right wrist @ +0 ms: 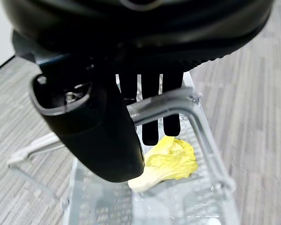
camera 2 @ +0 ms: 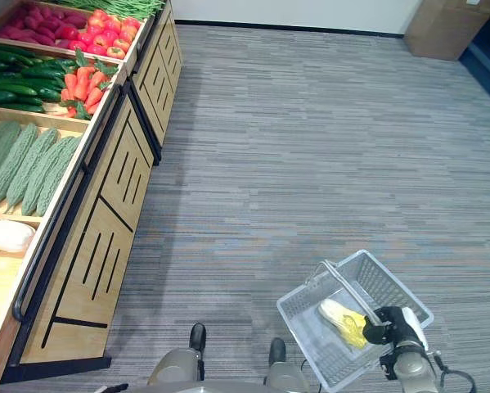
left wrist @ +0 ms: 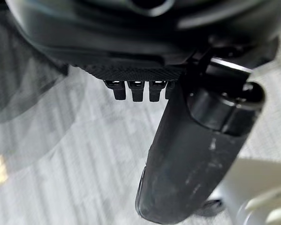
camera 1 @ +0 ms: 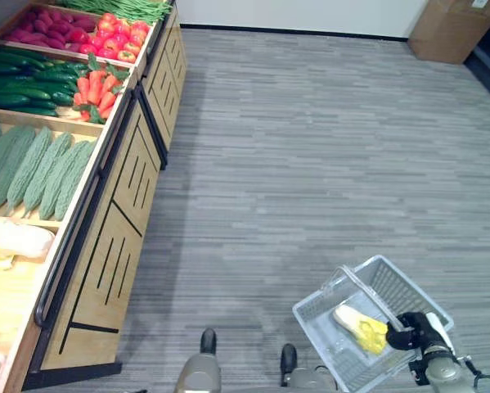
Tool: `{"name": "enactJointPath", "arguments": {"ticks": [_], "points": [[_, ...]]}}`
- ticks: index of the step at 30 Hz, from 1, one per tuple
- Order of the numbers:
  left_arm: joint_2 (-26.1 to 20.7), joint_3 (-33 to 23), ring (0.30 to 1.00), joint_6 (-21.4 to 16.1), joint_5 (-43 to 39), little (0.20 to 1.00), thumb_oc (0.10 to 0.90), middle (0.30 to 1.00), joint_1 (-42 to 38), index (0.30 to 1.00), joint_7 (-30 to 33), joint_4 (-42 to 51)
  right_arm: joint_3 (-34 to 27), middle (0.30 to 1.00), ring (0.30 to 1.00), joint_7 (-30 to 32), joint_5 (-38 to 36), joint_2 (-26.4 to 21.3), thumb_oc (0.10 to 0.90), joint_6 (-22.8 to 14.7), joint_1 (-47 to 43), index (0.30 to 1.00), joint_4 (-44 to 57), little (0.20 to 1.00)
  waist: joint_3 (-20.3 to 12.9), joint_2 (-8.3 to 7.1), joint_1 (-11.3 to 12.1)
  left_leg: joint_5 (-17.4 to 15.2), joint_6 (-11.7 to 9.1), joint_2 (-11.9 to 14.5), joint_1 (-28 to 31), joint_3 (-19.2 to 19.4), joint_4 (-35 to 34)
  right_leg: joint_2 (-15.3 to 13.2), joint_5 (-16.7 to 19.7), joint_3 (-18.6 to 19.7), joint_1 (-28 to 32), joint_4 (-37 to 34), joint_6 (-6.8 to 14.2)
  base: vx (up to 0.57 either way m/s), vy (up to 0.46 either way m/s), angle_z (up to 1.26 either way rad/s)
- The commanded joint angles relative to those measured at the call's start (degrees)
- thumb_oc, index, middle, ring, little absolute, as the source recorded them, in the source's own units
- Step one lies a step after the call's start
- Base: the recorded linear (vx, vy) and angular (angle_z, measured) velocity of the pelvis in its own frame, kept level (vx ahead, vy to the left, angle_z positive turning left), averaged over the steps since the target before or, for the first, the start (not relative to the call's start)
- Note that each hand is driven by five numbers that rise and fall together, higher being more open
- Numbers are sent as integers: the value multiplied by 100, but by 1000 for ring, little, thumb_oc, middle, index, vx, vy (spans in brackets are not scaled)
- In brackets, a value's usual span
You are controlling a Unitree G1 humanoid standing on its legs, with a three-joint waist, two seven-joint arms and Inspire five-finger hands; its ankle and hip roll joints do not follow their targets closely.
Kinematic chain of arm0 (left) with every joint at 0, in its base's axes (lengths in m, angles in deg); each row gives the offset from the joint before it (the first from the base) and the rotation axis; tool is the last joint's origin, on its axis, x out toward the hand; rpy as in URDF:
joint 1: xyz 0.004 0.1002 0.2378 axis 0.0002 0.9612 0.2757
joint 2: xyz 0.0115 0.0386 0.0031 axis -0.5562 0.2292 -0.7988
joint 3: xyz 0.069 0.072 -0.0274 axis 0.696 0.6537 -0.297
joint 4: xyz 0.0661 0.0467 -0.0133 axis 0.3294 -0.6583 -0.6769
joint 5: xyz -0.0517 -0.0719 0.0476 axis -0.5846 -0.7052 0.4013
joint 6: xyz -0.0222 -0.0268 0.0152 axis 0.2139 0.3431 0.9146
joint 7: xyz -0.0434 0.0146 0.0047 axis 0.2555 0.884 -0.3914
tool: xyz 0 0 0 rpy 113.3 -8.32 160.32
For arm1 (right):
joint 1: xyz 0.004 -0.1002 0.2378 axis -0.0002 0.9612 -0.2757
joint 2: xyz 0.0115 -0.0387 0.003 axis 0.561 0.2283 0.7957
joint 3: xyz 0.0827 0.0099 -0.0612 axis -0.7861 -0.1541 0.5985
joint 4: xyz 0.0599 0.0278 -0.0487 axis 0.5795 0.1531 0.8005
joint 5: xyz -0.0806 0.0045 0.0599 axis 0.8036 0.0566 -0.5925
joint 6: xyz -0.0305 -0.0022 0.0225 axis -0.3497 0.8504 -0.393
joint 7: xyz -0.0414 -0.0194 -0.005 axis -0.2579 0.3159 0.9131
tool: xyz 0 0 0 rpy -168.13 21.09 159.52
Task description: Get the vegetables into the basket
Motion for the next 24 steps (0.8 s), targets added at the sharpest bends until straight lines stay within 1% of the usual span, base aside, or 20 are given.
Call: {"name": "enactJointPath", "arguments": {"ticks": [1, 3, 6, 7, 8, 9, 12, 13, 15, 16, 17, 18, 19, 20, 22, 24], "points": [[-239, 23, 1000, -67, -252, 1000, 900, 1000, 37, 1000, 136, 56, -85, 300, 300, 361, -234, -734, 400, -255, -636, 300, 117, 300, -350, 18, 142, 146, -19, 313, -682, -50, 258, 75, -120, 92, 198, 558, 530, 113, 187, -34], [-272, 43, 1000, -76, -268, 1000, 900, 1000, -7, 1000, 160, 94, -25, 300, 300, 354, -266, -663, 400, -240, -717, 300, 49, 300, -342, -25, 173, 50, 38, 256, -690, 25, 304, -10, 73, 158, 140, 562, 615, 83, 135, -42], [-343, 53, 1000, -86, -282, 1000, 900, 1000, -40, 1000, 164, 136, 37, 300, 300, 326, -256, -624, 400, -227, -800, 300, -82, 300, -334, -74, 207, -55, 123, 165, -707, 61, 345, -91, 231, 196, 77, 622, 683, 94, 142, -28], [-367, 57, 1000, -93, -279, 1000, 900, 1000, -36, 1000, 167, 160, 57, 300, 300, 320, -239, -586, 400, -221, -811, 300, -4, 300, -334, -102, 213, -120, 184, 98, -661, 56, 337, -121, 326, 209, 37, 761, 724, 98, 124, -10], [-369, 57, 1000, -92, -279, 1000, 900, 1000, -35, 1000, 167, 161, 57, 300, 300, 320, -239, -585, 400, -220, -810, 300, -2, 300, -335, -105, 215, -122, 185, 97, -661, 59, 337, -124, 324, 211, 35, 765, 725, 116, 166, 0], [-396, 61, 1000, -84, -281, 1000, 900, 1000, -34, 1000, 165, 201, 72, 300, 300, 328, -243, -554, 400, -218, -807, 300, 63, 300, -309, -110, 225, -203, 267, 35, -593, 33, 339, -126, 428, 231, -84, 1124, 737, 72, 123, 1], [-431, 117, 1000, -105, -281, 1000, 900, 1000, -27, 1000, 159, 351, 154, 300, 300, 332, -256, -548, 400, -239, -940, 300, 105, 300, -175, -68, 228, -321, 395, -17, -452, 31, 412, -108, 772, 205, -402, 1897, 742, 48, 115, -6], [-431, 116, 1000, -104, -282, 1000, 900, 1000, -27, 1000, 159, 352, 154, 300, 300, 332, -256, -548, 400, -239, -941, 300, 105, 300, -171, -69, 229, -326, 397, -19, -452, 33, 420, -110, 766, 209, -405, 1908, 744, 39, 67, 4], [-464, 193, 1000, -120, -265, 1000, 900, 1000, -53, 1000, 158, 434, 189, 300, 300, 334, -253, -526, 400, -249, -973, 300, 123, 300, -90, -9, 212, -413, 435, -56, -304, -38, 430, -7, 708, 191, -609, 2169, 667, 91, 70, 7], [-454, 213, 1000, -128, -284, 1000, 900, 1000, -77, 1000, 170, 460, 209, 300, 300, 324, -246, -521, 400, -259, -972, 300, 181, 300, -64, 13, 182, -438, 441, -80, -203, -58, 397, 21, 659, 143, -736, 2126, 619, 173, 72, 8], [-437, 199, 1000, -125, -376, 1000, 900, 1000, -145, 1000, 228, 456, 242, 300, 300, 328, -260, -538, 400, -271, -1026, 300, 196, 300, -15, 54, 115, -477, 407, -101, -50, -78, 327, 4, 568, -14, -993, 1782, 553, 131, 41, 6], [-435, 198, 1000, -125, -377, 1000, 900, 1000, -146, 1000, 228, 455, 244, 300, 300, 328, -260, -541, 400, -272, -1029, 300, 194, 300, -2, 62, 102, -487, 404, -97, -33, -93, 329, 7, 556, -32, -968, 1781, 550, 211, -44, 7], [-396, 200, 1000, -124, -397, 1000, 900, 1000, -203, 1000, 248, 408, 247, 300, 300, 359, -253, -570, 400, -269, -1082, 300, 202, 300, 58, 65, 21, -592, 318, -124, 109, -162, 330, -125, 594, -110, -1146, 1210, 589, 133, -62, 13], [-392, 200, 1000, -126, -397, 1000, 900, 1000, -204, 1000, 249, 406, 249, 300, 300, 359, -253, -573, 400, -269, -1083, 300, 201, 300, 74, 81, 9, -611, 314, -112, 127, -179, 341, -116, 589, -132, -1108, 1196, 587, 216, -107, 18], [-348, 197, 1000, -124, -377, 1000, 900, 1000, -217, 1000, 260, 343, 235, 300, 300, 395, -258, -573, 400, -268, -1092, 300, 196, 300, 128, 61, -68, -782, 232, -120, 304, -274, 422, -235, 808, -107, -1230, 692, 678, 208, -108, 38], [-325, 200, 1000, -134, -357, 1000, 900, 1000, -198, 1000, 244, 276, 230, 300, 300, 389, -238, -585, 400, -253, -1060, 300, 197, 300, 129, 46, -135, -922, 182, -127, 455, -364, 492, -303, 1037, 53, -1381, 418, 759, 253, -137, 33]]}}
